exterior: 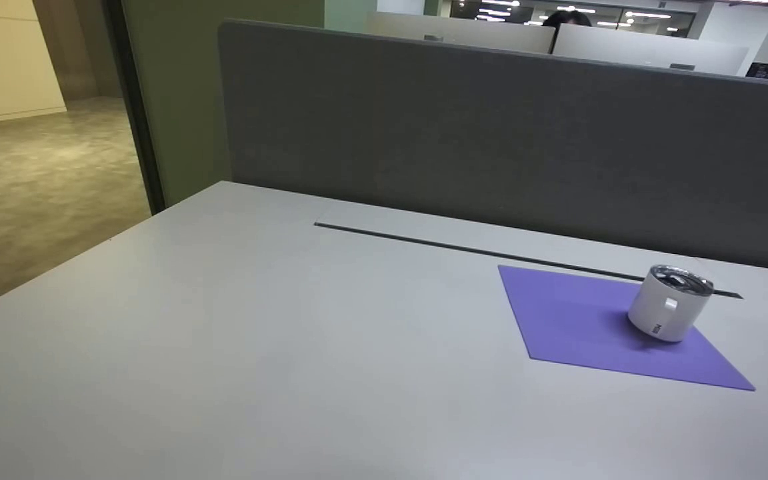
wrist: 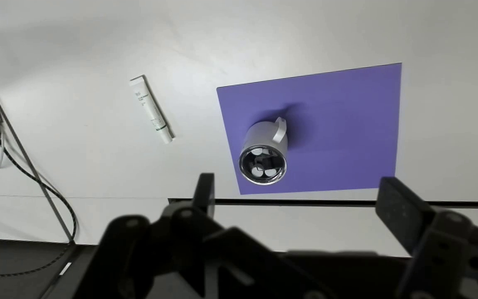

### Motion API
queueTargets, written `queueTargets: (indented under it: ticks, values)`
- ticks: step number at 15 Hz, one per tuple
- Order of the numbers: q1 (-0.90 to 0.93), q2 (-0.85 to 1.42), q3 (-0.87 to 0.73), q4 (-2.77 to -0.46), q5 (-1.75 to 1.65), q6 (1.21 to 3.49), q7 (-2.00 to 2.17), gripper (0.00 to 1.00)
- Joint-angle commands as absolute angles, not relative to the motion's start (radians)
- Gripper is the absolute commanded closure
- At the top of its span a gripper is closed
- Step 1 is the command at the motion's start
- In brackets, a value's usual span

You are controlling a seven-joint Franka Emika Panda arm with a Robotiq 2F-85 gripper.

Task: Open the sliding lid on the top of the travel mug

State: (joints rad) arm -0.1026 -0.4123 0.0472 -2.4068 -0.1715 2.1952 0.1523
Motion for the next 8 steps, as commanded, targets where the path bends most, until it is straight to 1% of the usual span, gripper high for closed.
queueTargets:
  ticks: [1,4,8]
  values:
    - [-0.092,-0.412,0.038,-2.405,-0.176,2.192,0.155,0.0]
    - [-0.092,-0.412,0.038,-2.405,-0.176,2.192,0.155,0.0]
    - [-0.102,-0.243,0.017,-2.288,-0.175,2.327,0.14,0.0]
